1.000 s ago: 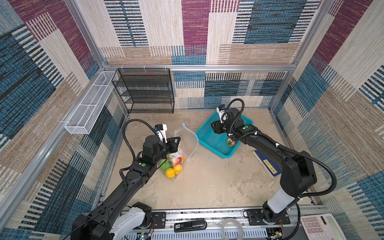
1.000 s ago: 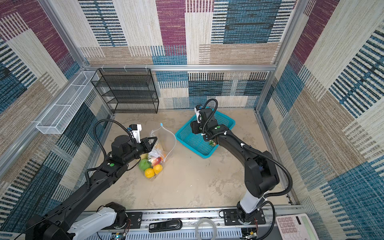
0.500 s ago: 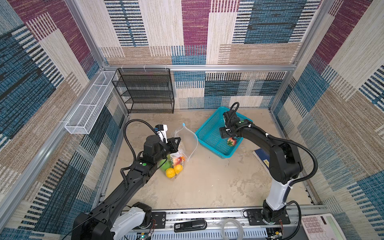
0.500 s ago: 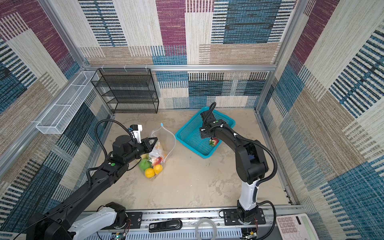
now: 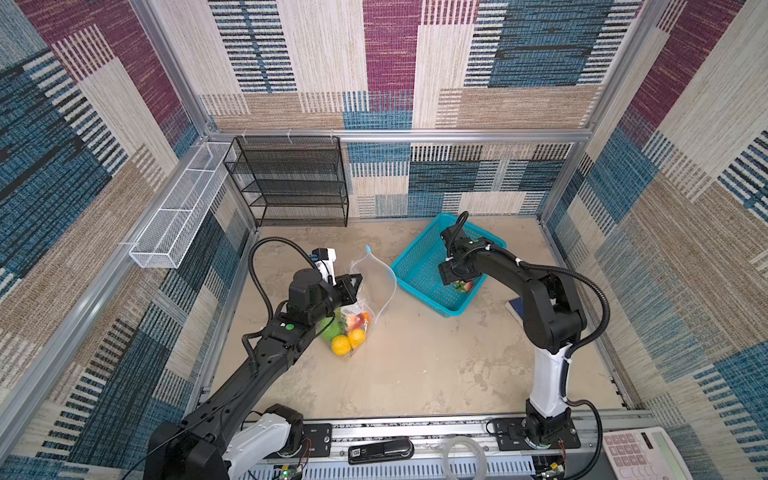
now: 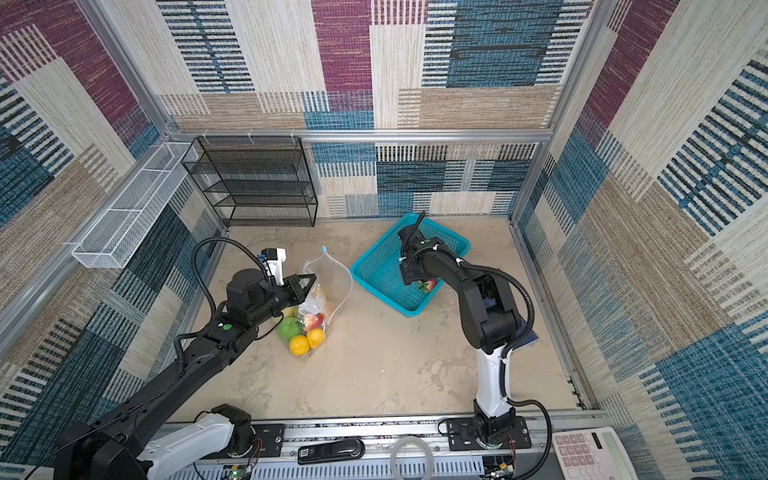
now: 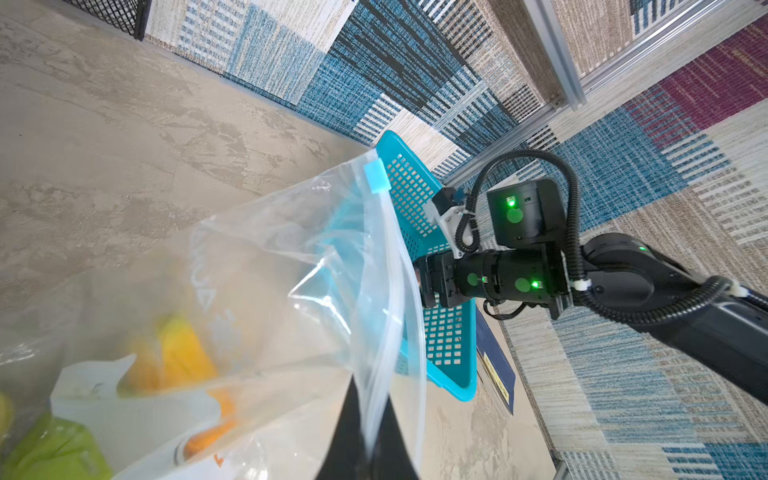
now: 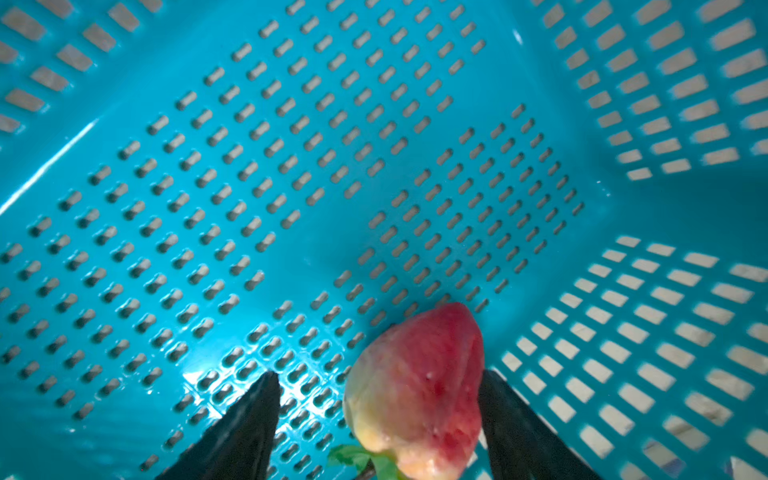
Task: Place the food in the zip-top bag and seal the zipper
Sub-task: 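Lower the right gripper onto the red-and-yellow apple in the basket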
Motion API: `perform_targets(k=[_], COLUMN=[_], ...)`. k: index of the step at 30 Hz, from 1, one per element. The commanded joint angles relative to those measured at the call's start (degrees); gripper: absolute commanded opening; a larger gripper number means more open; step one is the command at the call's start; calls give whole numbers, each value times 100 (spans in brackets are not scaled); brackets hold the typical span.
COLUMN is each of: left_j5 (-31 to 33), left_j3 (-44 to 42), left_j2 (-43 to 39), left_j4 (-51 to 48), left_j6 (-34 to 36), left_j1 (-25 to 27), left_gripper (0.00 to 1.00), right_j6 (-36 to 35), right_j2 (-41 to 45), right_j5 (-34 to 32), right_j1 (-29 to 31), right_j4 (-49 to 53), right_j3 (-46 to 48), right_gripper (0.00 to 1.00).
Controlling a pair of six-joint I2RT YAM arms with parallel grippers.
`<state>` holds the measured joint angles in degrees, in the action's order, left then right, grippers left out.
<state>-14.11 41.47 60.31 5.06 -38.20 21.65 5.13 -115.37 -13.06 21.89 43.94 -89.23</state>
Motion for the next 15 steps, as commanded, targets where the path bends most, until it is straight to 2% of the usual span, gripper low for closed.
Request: perform_targets(k=[1, 5, 9, 11, 13, 15], left_j5=[-96, -88, -116, -160, -189, -185], left_j3=[80, 93, 181, 222, 254, 254], left_j2=[17, 59, 179, 238, 270, 270], left_j4=[127, 100, 125, 152, 153, 157], left_j6=[159, 164, 165, 142, 137, 142], left_j1=[-3, -3, -3, -3, -3, -3], left_gripper=[0, 0, 0, 0, 0, 0], right_j6=[101, 163, 202, 245, 276, 278], right_j2=[-82, -54, 133, 243, 360, 450], right_j5=[382, 847, 2023, 2377, 2246, 1846], right_j1=[2, 7, 11, 11, 7, 15], right_j4=[-41, -243, -697, -869, -922, -890], right_j3=[10, 80, 168, 187, 187, 196], right_gripper=[77, 77, 76, 76, 76, 76])
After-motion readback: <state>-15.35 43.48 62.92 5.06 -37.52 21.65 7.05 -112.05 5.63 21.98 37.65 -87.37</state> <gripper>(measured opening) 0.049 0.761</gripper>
